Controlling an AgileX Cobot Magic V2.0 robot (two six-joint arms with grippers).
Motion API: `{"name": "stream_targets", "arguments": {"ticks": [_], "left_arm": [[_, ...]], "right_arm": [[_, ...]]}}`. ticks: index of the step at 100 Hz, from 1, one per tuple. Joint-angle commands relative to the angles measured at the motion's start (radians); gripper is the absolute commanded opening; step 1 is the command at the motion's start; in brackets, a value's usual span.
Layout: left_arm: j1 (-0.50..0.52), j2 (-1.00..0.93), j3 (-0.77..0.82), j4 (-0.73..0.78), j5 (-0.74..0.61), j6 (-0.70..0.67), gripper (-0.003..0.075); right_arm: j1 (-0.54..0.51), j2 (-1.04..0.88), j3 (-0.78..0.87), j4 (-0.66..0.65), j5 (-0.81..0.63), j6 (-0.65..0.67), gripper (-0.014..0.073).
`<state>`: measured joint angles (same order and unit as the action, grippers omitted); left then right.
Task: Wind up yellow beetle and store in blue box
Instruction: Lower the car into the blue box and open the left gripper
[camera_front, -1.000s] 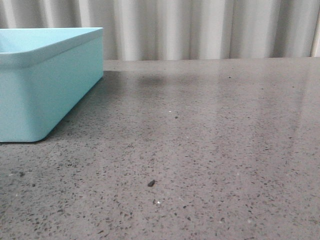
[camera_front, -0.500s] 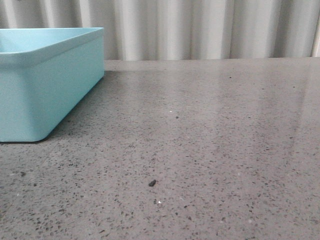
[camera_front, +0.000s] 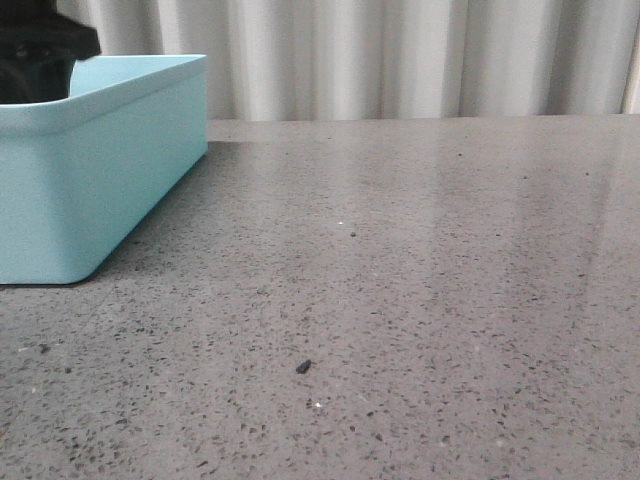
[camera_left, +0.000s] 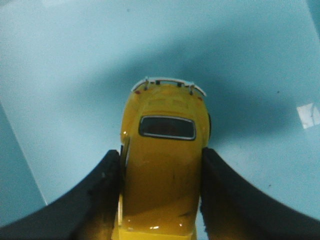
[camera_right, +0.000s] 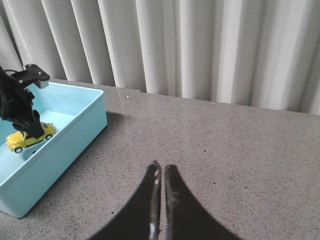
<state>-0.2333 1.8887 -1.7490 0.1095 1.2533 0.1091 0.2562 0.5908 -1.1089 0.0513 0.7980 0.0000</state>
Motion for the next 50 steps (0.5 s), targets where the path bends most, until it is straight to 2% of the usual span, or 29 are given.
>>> {"name": "stream_targets", "arguments": {"ticks": [1, 6, 12, 19, 20, 24, 33, 38, 50], "left_arm": [[0.0, -0.055, -0.005, 0.007, 0.016, -0.014, 0.0085], [0.0, -0.054, 0.0, 0.002, 0.016, -0.021, 0.0089], [0.0, -0.054, 0.001, 0.002, 0.016, -0.02, 0.0136], [0.0, -0.054, 0.001, 0.002, 0.016, -0.02, 0.0286], [0.0, -0.054, 0.001, 0.002, 0.016, -0.02, 0.0286], [0.0, -0.054, 0.001, 0.007, 0.015, -0.02, 0.0398], [0.0, -0.056, 0.001, 0.015, 0.008, -0.02, 0.0537], [0.0, -0.061, -0.003, 0.015, 0.008, -0.02, 0.0557], [0.0, -0.103, -0.029, 0.015, 0.012, -0.02, 0.0535]], "right_arm": [[0.003, 0.005, -0.022, 0.01, -0.072, 0.0, -0.0041], [0.003, 0.005, -0.022, 0.014, -0.061, 0.0, -0.0041], [0.003, 0.005, -0.022, 0.014, -0.042, 0.0, -0.0041], [0.003, 0.005, -0.022, 0.016, -0.013, 0.0, -0.0041], [0.003, 0.005, -0.022, 0.016, -0.01, 0.0, -0.0041], [0.003, 0.005, -0.022, 0.016, 0.003, 0.0, -0.0041], [0.003, 0.005, -0.022, 0.025, 0.02, 0.0, -0.0041], [0.003, 0.003, -0.022, 0.033, 0.023, 0.0, -0.0041], [0.003, -0.017, -0.022, 0.048, 0.023, 0.0, -0.0041]]}}
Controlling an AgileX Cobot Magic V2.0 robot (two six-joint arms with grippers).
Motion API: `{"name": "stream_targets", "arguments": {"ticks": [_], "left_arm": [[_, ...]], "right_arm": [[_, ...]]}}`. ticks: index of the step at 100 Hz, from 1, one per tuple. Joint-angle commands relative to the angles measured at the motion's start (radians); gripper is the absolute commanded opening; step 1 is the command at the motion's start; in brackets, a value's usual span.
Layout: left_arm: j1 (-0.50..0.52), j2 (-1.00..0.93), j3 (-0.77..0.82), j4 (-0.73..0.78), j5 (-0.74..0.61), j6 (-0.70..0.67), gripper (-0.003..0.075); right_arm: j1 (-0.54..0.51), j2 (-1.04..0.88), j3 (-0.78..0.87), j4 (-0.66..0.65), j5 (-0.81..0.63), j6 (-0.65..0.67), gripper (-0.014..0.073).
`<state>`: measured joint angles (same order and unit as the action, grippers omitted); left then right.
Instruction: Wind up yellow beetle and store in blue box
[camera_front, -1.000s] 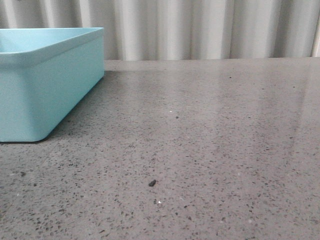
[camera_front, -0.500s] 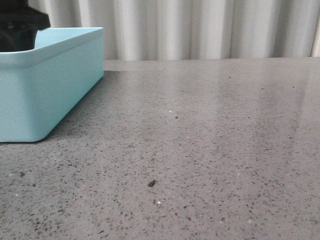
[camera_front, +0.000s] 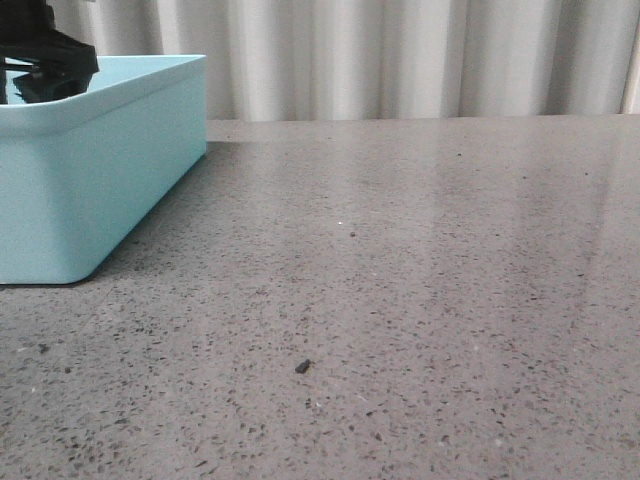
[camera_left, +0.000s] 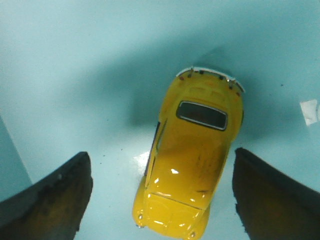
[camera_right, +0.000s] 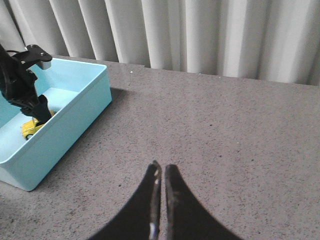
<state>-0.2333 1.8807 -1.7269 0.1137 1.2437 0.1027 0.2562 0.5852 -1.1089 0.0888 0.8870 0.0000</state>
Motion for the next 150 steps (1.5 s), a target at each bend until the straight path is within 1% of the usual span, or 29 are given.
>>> {"name": "stream_targets", "arguments": {"ticks": [1, 5, 11, 12, 13, 15, 18, 20, 23, 32, 44, 49, 57, 68, 77, 83, 86, 87, 91, 94, 100, 105, 111, 118, 129, 150], "left_arm": [[0.0, -0.098, -0.056, 0.01, 0.021, -0.014, 0.0527], [0.0, -0.122, -0.069, 0.01, 0.016, -0.028, 0.05], [0.0, -0.171, -0.075, 0.01, -0.011, -0.079, 0.0415], [0.0, -0.178, -0.075, 0.01, -0.016, -0.087, 0.0415], [0.0, -0.192, -0.075, 0.01, -0.021, -0.095, 0.0398], [0.0, -0.214, -0.07, 0.006, -0.055, -0.137, 0.0369], [-0.002, -0.246, -0.062, -0.005, -0.09, -0.164, 0.0345], [-0.005, -0.272, -0.058, -0.008, -0.099, -0.169, 0.0337], [-0.016, -0.317, -0.042, -0.012, -0.147, -0.186, 0.0326], [-0.062, -0.433, 0.012, -0.009, -0.274, -0.199, 0.0323], [-0.154, -0.628, 0.119, 0.033, -0.364, -0.199, 0.0294], [-0.202, -0.711, 0.181, 0.046, -0.391, -0.199, 0.028], [-0.27, -0.855, 0.327, 0.053, -0.451, -0.199, 0.0248], [-0.354, -1.09, 0.526, 0.046, -0.554, -0.199, 0.018], [-0.391, -1.296, 0.696, 0.044, -0.612, -0.199, 0.0127], [-0.394, -1.424, 0.8, 0.047, -0.634, -0.199, 0.0083], [-0.394, -1.498, 0.838, 0.047, -0.639, -0.199, 0.0049], [-0.394, -1.512, 0.847, 0.047, -0.639, -0.199, 0.0049], [-0.392, -1.588, 0.888, 0.048, -0.628, -0.199, -0.0002], [-0.39, -1.633, 0.909, 0.049, -0.616, -0.199, -0.0023], [-0.388, -1.719, 0.937, 0.049, -0.578, -0.199, -0.0021], [-0.388, -1.769, 0.946, 0.041, -0.515, -0.199, -0.0021], [-0.388, -1.808, 0.946, 0.041, -0.443, -0.199, -0.0021], [-0.388, -1.838, 0.946, 0.046, -0.399, -0.199, -0.0021], [-0.388, -1.842, 0.946, 0.027, -0.373, -0.195, -0.0021], [-0.388, -1.842, 0.946, -0.055, -0.373, -0.194, -0.0021]], "right_arm": [[0.003, -0.013, -0.022, 0.011, -0.066, 0.0, -0.0041], [0.003, -0.027, -0.019, 0.009, -0.071, -0.016, -0.0041], [0.003, -0.056, 0.0, 0.009, -0.094, -0.085, -0.0041], [0.003, -0.061, 0.003, 0.009, -0.104, -0.095, -0.0041], [0.003, -0.065, 0.01, 0.009, -0.108, -0.112, -0.0041], [0.003, -0.079, 0.018, 0.009, -0.123, -0.129, -0.0041], [0.003, -0.104, 0.041, 0.009, -0.152, -0.162, -0.0041], [0.003, -0.115, 0.058, 0.009, -0.165, -0.179, -0.0041], [0.003, -0.147, 0.082, 0.009, -0.198, -0.196, -0.0041], [0.003, -0.241, 0.17, 0.009, -0.263, -0.212, -0.0041], [0.003, -0.379, 0.279, 0.009, -0.301, -0.218, -0.0041], [0.003, -0.434, 0.313, 0.007, -0.306, -0.218, -0.0041], [0.003, -0.51, 0.354, 0.001, -0.317, -0.218, -0.0042], [0.003, -0.582, 0.377, 0.001, -0.31, -0.218, -0.0043], [0.003, -0.608, 0.377, -0.013, -0.299, -0.218, -0.0043], [0.003, -0.613, 0.377, -0.027, -0.293, -0.218, -0.0043], [0.003, -0.613, 0.377, -0.03, -0.287, -0.218, -0.0043], [0.003, -0.613, 0.377, -0.03, -0.287, -0.218, -0.0043], [0.003, -0.613, 0.377, -0.03, -0.278, -0.218, -0.0043], [0.003, -0.613, 0.377, -0.03, -0.277, -0.218, -0.0043], [0.003, -0.613, 0.377, -0.03, -0.277, -0.218, -0.0043], [0.003, -0.613, 0.377, -0.03, -0.277, -0.218, -0.0043], [0.003, -0.613, 0.377, -0.03, -0.285, -0.218, -0.0043], [0.003, -0.613, 0.377, -0.035, -0.301, -0.218, -0.0043], [0.003, -0.613, 0.377, -0.035, -0.339, -0.218, -0.0043], [0.003, -0.613, 0.377, -0.035, -0.338, -0.218, -0.0043]]}}
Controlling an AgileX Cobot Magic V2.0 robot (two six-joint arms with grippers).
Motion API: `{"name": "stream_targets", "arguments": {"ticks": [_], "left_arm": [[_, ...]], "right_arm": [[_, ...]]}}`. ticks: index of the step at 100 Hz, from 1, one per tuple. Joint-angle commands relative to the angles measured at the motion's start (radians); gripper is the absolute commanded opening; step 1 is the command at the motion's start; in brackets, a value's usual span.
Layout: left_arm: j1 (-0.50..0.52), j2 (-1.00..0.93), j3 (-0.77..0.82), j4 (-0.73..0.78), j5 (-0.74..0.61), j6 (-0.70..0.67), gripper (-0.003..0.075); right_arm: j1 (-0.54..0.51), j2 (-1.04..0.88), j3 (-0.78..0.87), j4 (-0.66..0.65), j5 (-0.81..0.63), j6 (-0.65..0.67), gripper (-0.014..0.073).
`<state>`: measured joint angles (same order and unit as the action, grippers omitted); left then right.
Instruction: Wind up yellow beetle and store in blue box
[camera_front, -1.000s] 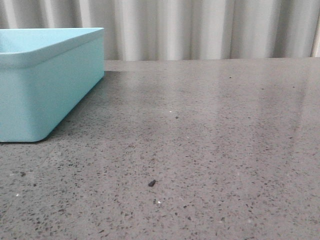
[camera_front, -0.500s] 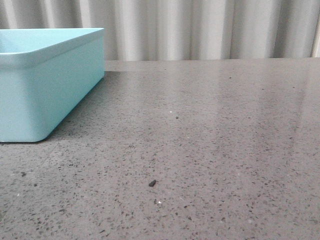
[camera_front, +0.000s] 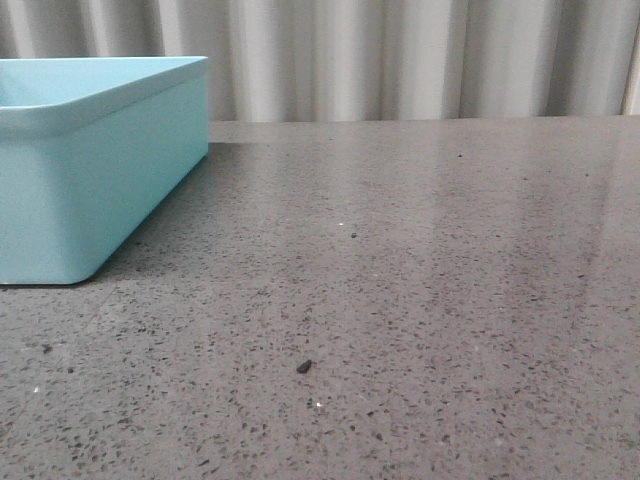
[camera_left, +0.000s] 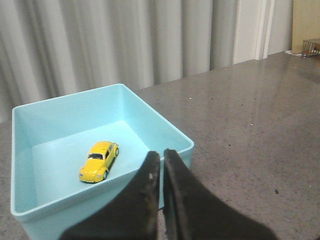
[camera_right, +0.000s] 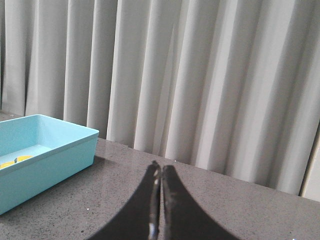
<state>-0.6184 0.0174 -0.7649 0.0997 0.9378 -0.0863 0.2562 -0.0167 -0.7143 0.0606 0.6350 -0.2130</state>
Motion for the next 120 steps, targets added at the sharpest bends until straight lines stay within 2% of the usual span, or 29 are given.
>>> {"name": "stream_targets", "arguments": {"ticks": [1, 48, 62, 69, 76, 91, 100, 107, 120], "left_arm": [[-0.003, 0.021, -0.016, -0.043, -0.067, -0.005, -0.0021], [-0.003, 0.021, -0.016, -0.063, -0.067, -0.005, -0.0021], [0.007, 0.017, 0.072, -0.08, -0.139, -0.005, -0.0021], [0.056, -0.003, 0.127, -0.1, -0.161, 0.0, -0.0021], [0.14, -0.032, 0.211, -0.077, -0.257, 0.01, -0.0021], [0.375, -0.051, 0.396, -0.075, -0.554, 0.01, -0.0021], [0.491, -0.051, 0.478, -0.1, -0.642, 0.01, -0.0021], [0.527, -0.051, 0.541, -0.1, -0.695, 0.01, -0.0021], [0.517, -0.053, 0.636, -0.072, -0.775, 0.01, -0.0021]], "right_arm": [[0.003, -0.011, -0.017, -0.007, -0.086, -0.005, -0.0043], [0.003, -0.011, -0.017, -0.007, -0.086, -0.005, -0.0043], [0.003, -0.011, -0.017, -0.007, -0.086, -0.005, -0.0043], [0.003, -0.011, -0.017, -0.007, -0.086, -0.005, -0.0043], [0.003, -0.011, -0.017, -0.007, -0.086, -0.005, -0.0043], [0.003, -0.011, -0.017, -0.007, -0.086, -0.005, -0.0043], [0.003, -0.011, -0.017, -0.007, -0.086, -0.005, -0.0043], [0.003, -0.011, -0.017, -0.007, -0.086, -0.005, -0.0043], [0.003, -0.011, -0.017, -0.007, -0.086, -0.005, -0.0043]]}}
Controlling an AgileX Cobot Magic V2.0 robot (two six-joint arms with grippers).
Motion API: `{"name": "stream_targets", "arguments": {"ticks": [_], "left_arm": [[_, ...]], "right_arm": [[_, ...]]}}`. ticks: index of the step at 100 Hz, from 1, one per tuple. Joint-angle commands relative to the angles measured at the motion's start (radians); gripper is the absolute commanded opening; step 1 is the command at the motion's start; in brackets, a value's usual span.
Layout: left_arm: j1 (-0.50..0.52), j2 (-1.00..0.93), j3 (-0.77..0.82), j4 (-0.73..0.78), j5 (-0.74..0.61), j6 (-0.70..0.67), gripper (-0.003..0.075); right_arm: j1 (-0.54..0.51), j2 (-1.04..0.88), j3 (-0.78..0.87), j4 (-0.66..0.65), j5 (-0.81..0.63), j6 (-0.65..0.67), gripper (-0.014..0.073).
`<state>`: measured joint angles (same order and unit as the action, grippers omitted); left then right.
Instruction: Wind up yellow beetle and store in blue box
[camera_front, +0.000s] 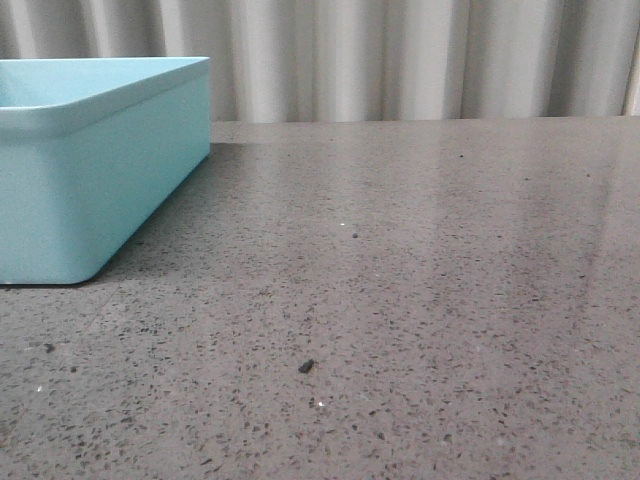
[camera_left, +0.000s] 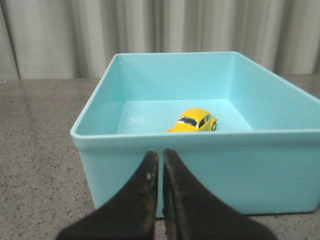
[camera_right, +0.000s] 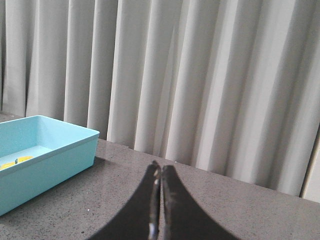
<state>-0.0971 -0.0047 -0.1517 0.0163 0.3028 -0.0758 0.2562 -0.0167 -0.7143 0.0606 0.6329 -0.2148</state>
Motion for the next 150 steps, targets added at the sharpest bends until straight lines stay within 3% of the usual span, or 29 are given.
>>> {"name": "stream_targets", "arguments": {"ticks": [1, 10, 32, 41, 55, 150], "left_arm": [[-0.007, -0.031, 0.027, 0.011, -0.14, 0.0, -0.0021], [-0.015, -0.031, 0.074, 0.009, -0.139, -0.002, -0.0021], [-0.017, -0.031, 0.166, 0.011, -0.139, -0.175, -0.0021], [-0.017, -0.031, 0.176, 0.036, -0.133, -0.176, -0.0021], [-0.017, -0.031, 0.176, 0.068, -0.004, -0.173, -0.0021], [-0.017, -0.031, 0.176, 0.066, -0.004, -0.173, -0.0021]], "right_arm": [[0.003, -0.011, -0.017, -0.007, -0.083, -0.004, -0.0043], [0.003, -0.011, -0.017, -0.007, -0.083, -0.004, -0.0043], [0.003, -0.011, -0.017, -0.007, -0.083, -0.004, -0.0043], [0.003, -0.011, -0.017, -0.007, -0.083, -0.004, -0.0043], [0.003, -0.011, -0.017, -0.007, -0.083, -0.004, -0.0043], [0.003, -0.011, -0.017, -0.007, -0.083, -0.004, -0.0043]]}}
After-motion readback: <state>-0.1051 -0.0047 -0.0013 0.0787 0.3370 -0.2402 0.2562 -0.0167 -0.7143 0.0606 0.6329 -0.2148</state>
